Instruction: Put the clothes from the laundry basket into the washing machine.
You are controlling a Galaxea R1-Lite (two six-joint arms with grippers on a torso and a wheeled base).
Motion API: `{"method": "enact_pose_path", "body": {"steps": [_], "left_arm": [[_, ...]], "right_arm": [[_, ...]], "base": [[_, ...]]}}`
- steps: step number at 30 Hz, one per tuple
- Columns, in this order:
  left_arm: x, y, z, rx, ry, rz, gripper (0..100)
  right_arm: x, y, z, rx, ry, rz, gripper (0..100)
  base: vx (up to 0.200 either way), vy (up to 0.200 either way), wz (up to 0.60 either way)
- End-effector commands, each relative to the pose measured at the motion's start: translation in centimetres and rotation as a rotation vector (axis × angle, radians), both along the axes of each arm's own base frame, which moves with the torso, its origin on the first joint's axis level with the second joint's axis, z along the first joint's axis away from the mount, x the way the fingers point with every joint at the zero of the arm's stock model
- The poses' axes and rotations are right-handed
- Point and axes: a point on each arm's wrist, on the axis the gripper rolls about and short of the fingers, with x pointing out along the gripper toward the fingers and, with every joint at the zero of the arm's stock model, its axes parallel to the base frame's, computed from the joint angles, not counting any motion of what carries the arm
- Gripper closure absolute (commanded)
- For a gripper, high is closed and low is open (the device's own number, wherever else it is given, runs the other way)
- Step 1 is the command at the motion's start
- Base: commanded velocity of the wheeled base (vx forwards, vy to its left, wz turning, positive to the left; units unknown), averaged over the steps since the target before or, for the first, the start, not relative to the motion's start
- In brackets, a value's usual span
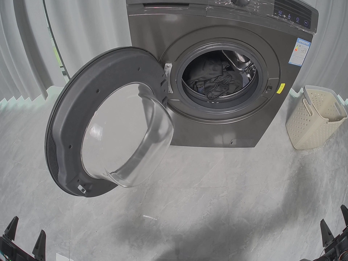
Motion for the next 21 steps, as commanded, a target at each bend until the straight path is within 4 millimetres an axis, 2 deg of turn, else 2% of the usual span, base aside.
{"method": "enact_pose_path", "body": {"steps": [1,4,5,7,9,10,13,15,16,17,19,20,21], "left_arm": [[0.0,0.0,-0.1,-0.003,-0.025,0.007,0],[-1.5,0.0,4.9,-0.007,-0.226,0.011,0],[-1.7,0.0,6.0,-0.003,-0.222,0.005,0],[-1.2,0.0,6.8,-0.002,-0.153,-0.021,0],[0.6,-0.1,7.7,-0.002,-0.031,-0.119,0],[0.7,-0.1,7.8,-0.002,-0.028,-0.123,0],[3.6,-0.4,9.4,-0.046,0.031,-0.248,0],[5.3,-0.7,10.4,-0.067,0.046,-0.272,0],[5.3,-0.7,10.4,-0.067,0.046,-0.272,0],[7.1,-1.0,11.2,-0.068,0.061,-0.278,0],[7.8,-1.1,11.5,-0.068,0.068,-0.278,0],[9.7,-1.4,12.3,-0.067,0.077,-0.28,0],[10.3,-1.5,12.5,-0.067,0.081,-0.28,0]], "right_arm": [[0.0,0.0,-0.5,0.0,0.003,0.0,0],[0.0,0.0,-0.5,-0.003,0.003,0.0,0],[0.0,0.0,-0.5,-0.003,0.003,0.0,0],[0.0,0.0,-0.5,-0.003,0.003,0.0,0],[0.0,0.0,-0.5,0.0,0.003,0.0,0],[0.0,0.0,-0.5,0.0,0.003,0.0,0],[0.0,0.0,-0.5,-0.002,0.003,0.0,0],[0.0,0.0,-0.5,-0.002,0.003,0.0,0],[0.0,0.0,-0.5,-0.002,0.003,0.0,0],[0.0,0.0,-0.5,-0.002,0.003,0.0,0],[0.0,0.0,-0.5,-0.002,0.003,0.0,0],[0.0,0.0,-0.5,-0.002,0.003,0.0,0],[0.0,0.0,-0.5,-0.002,0.005,0.0,0]], "base": [[0.0,0.0,0.0],[0.0,0.0,0.0],[0.0,0.0,0.0],[0.0,0.0,0.0],[0.0,0.0,0.0],[0.0,0.0,0.0],[0.0,0.0,0.0],[0.0,0.0,0.0],[0.0,0.0,0.0],[0.0,0.0,0.0],[0.0,0.0,0.0],[0.0,0.0,0.0],[0.0,0.0,0.0]]}}
